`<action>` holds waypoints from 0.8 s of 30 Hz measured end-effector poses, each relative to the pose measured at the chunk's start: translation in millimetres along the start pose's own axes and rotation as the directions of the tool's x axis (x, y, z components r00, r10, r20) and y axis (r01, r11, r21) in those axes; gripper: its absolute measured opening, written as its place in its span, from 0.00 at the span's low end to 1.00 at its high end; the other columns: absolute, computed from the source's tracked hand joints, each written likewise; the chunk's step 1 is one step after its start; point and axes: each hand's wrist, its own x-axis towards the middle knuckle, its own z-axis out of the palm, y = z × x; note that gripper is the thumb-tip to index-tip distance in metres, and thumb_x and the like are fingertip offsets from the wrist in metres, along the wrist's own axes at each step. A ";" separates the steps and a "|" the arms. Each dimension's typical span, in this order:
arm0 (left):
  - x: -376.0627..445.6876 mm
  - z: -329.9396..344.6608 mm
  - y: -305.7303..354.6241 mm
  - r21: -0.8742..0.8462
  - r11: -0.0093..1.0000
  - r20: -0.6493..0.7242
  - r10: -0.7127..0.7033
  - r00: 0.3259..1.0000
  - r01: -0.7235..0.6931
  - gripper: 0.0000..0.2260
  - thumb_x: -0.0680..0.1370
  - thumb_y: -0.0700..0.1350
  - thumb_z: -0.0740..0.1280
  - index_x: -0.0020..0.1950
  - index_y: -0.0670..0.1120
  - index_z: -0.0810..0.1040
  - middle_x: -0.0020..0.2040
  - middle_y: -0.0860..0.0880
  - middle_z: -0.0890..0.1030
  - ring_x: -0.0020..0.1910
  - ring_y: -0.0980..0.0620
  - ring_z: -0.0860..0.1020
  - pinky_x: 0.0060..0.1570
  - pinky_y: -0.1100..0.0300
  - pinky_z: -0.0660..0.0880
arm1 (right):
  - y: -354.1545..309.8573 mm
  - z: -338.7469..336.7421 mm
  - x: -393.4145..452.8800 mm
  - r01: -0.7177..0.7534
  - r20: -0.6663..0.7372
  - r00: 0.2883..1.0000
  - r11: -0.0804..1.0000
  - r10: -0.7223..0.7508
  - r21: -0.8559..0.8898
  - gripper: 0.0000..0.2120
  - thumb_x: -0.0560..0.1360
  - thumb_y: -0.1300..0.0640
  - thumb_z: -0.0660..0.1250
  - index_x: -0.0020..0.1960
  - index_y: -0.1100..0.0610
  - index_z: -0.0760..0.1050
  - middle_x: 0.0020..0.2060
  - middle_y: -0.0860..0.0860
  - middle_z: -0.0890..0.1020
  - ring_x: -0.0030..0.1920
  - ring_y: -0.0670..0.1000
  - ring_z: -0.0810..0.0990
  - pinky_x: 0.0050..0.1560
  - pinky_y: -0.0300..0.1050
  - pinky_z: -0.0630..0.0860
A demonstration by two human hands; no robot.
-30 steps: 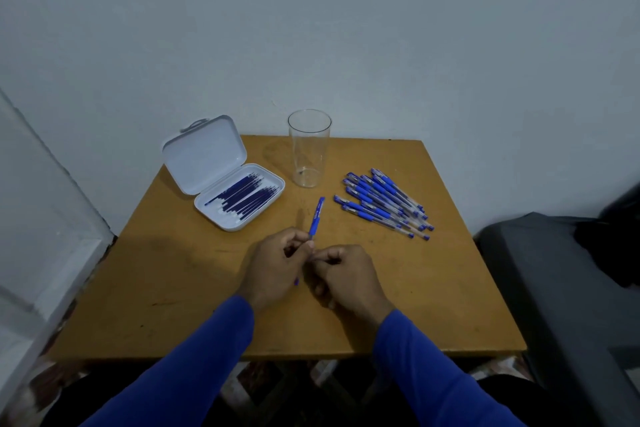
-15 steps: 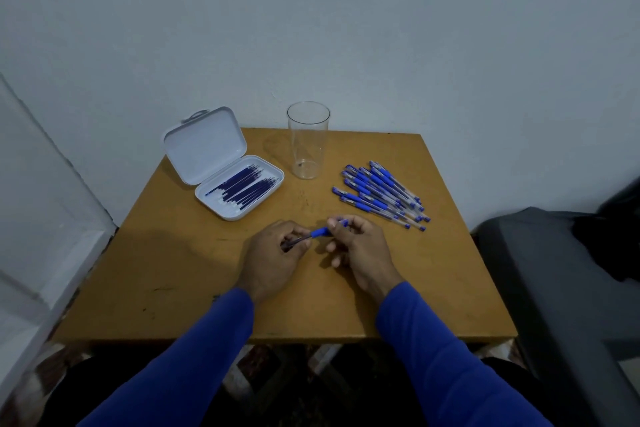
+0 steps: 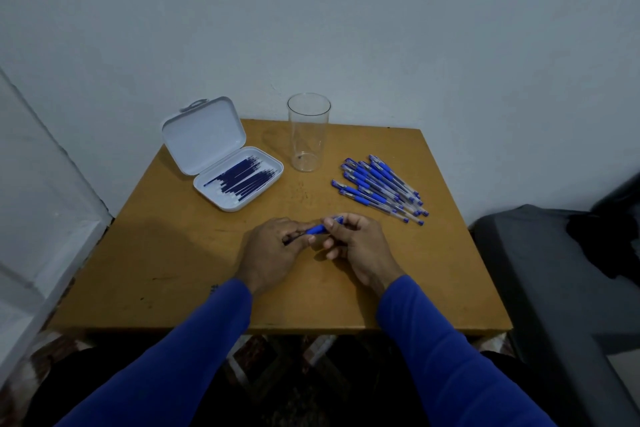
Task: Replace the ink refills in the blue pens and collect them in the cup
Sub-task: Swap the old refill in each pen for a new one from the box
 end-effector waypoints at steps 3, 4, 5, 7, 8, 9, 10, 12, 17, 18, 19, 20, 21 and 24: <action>0.3 -0.8 2.1 0.010 1.000 0.031 -0.002 1.000 0.001 0.13 0.79 0.49 0.71 0.63 0.54 0.83 0.46 0.59 0.81 0.48 0.59 0.77 0.50 0.56 0.77 | 1.9 -1.4 -0.3 0.005 -0.006 1.000 0.999 -0.005 0.036 0.11 0.80 0.62 0.68 0.59 0.67 0.78 0.39 0.59 0.84 0.34 0.50 0.80 0.32 0.39 0.79; 0.5 -0.6 2.8 0.014 1.000 0.044 -0.006 0.999 0.005 0.13 0.79 0.49 0.70 0.64 0.54 0.82 0.46 0.59 0.81 0.48 0.59 0.77 0.51 0.56 0.77 | 2.6 -1.9 0.2 0.005 -0.009 1.000 0.999 -0.004 0.045 0.11 0.80 0.63 0.68 0.59 0.68 0.78 0.39 0.58 0.84 0.34 0.50 0.80 0.33 0.39 0.80; 0.6 -0.4 3.1 0.018 1.000 0.055 -0.008 0.998 0.007 0.13 0.79 0.49 0.70 0.65 0.55 0.82 0.46 0.59 0.80 0.47 0.59 0.77 0.50 0.55 0.77 | 3.2 -2.2 0.7 0.006 -0.011 1.000 0.999 -0.005 0.051 0.11 0.80 0.63 0.67 0.59 0.69 0.78 0.39 0.58 0.83 0.35 0.50 0.80 0.33 0.39 0.80; 1.3 0.1 2.6 0.023 1.000 0.070 -0.004 0.998 0.002 0.14 0.80 0.49 0.69 0.66 0.57 0.81 0.46 0.60 0.80 0.46 0.59 0.77 0.49 0.56 0.77 | 4.4 -2.8 1.9 0.013 -0.008 1.000 0.998 -0.013 0.058 0.11 0.80 0.64 0.67 0.59 0.70 0.77 0.39 0.57 0.83 0.35 0.49 0.79 0.33 0.39 0.79; 1.3 0.3 2.4 0.021 1.000 0.076 0.001 0.997 -0.003 0.14 0.80 0.49 0.69 0.66 0.57 0.80 0.46 0.60 0.80 0.46 0.60 0.77 0.48 0.58 0.76 | 4.9 -3.2 2.3 0.016 -0.004 1.000 0.998 -0.016 0.060 0.11 0.80 0.64 0.67 0.59 0.70 0.78 0.38 0.57 0.83 0.35 0.49 0.79 0.33 0.39 0.79; 1.4 0.7 2.4 0.021 1.000 0.086 0.005 0.996 -0.006 0.14 0.80 0.49 0.69 0.66 0.58 0.80 0.46 0.61 0.80 0.47 0.61 0.77 0.48 0.61 0.75 | 5.0 -3.7 2.2 0.016 0.003 1.000 0.998 -0.017 0.063 0.11 0.80 0.64 0.67 0.59 0.70 0.78 0.38 0.57 0.83 0.35 0.50 0.79 0.33 0.40 0.80; 1.5 0.4 3.3 0.027 1.000 0.098 0.011 0.995 -0.014 0.14 0.81 0.49 0.68 0.67 0.58 0.80 0.46 0.62 0.79 0.47 0.62 0.76 0.48 0.63 0.73 | 5.1 -4.4 2.1 0.014 0.012 1.000 0.998 -0.015 0.069 0.10 0.80 0.64 0.67 0.58 0.69 0.78 0.38 0.57 0.84 0.35 0.50 0.80 0.34 0.40 0.80; 2.4 -0.2 4.3 0.044 0.999 0.122 0.022 0.992 -0.027 0.14 0.81 0.49 0.67 0.67 0.58 0.80 0.45 0.63 0.79 0.47 0.62 0.76 0.47 0.63 0.73 | 4.6 -5.5 1.0 0.011 0.031 0.999 0.996 -0.014 0.086 0.09 0.80 0.64 0.66 0.57 0.68 0.78 0.40 0.59 0.84 0.36 0.50 0.81 0.36 0.40 0.81; 3.5 -0.7 1.7 0.041 0.999 0.131 0.004 0.991 -0.010 0.14 0.82 0.49 0.66 0.67 0.60 0.79 0.47 0.60 0.80 0.47 0.59 0.77 0.50 0.56 0.76 | 4.2 -5.4 -0.2 0.025 0.048 0.998 0.995 -0.030 0.098 0.09 0.81 0.64 0.65 0.58 0.68 0.77 0.44 0.63 0.85 0.38 0.52 0.84 0.37 0.40 0.81; 3.5 -1.0 1.5 0.042 0.999 0.127 0.005 0.992 -0.010 0.14 0.82 0.49 0.66 0.67 0.60 0.79 0.46 0.60 0.80 0.47 0.59 0.77 0.50 0.54 0.77 | 4.0 -5.0 -0.1 0.029 0.047 0.998 0.995 -0.033 0.094 0.10 0.81 0.64 0.65 0.59 0.69 0.77 0.44 0.63 0.85 0.39 0.52 0.84 0.37 0.40 0.81; 3.6 -1.2 1.4 0.042 0.999 0.125 0.004 0.992 -0.010 0.14 0.82 0.49 0.66 0.66 0.61 0.79 0.46 0.59 0.80 0.46 0.59 0.77 0.50 0.53 0.77 | 4.0 -4.6 0.1 0.032 0.047 0.998 0.996 -0.036 0.087 0.11 0.81 0.64 0.65 0.60 0.70 0.76 0.44 0.64 0.85 0.39 0.53 0.85 0.36 0.39 0.81; 3.7 -1.2 1.2 0.043 0.999 0.125 0.005 0.992 -0.010 0.14 0.82 0.49 0.66 0.66 0.61 0.79 0.46 0.59 0.80 0.46 0.59 0.77 0.50 0.52 0.77 | 4.1 -4.3 0.4 0.035 0.048 0.998 0.996 -0.039 0.080 0.12 0.81 0.64 0.65 0.60 0.71 0.76 0.45 0.64 0.85 0.40 0.53 0.85 0.36 0.39 0.81; 3.9 -1.3 0.5 0.044 0.999 0.129 0.004 0.992 -0.010 0.14 0.82 0.49 0.66 0.66 0.61 0.79 0.46 0.59 0.80 0.46 0.59 0.77 0.50 0.52 0.77 | 4.7 -4.3 0.9 0.039 0.050 0.998 0.996 -0.043 0.075 0.12 0.81 0.64 0.65 0.60 0.71 0.75 0.46 0.65 0.85 0.40 0.53 0.86 0.36 0.39 0.81; 4.3 -1.0 -2.0 0.051 0.999 0.137 0.003 0.991 -0.010 0.14 0.82 0.50 0.66 0.66 0.61 0.79 0.45 0.59 0.80 0.45 0.58 0.77 0.48 0.52 0.78 | 5.0 -4.4 1.6 0.042 0.044 0.998 0.997 -0.045 0.065 0.12 0.81 0.64 0.65 0.61 0.72 0.75 0.48 0.67 0.85 0.41 0.54 0.86 0.35 0.39 0.80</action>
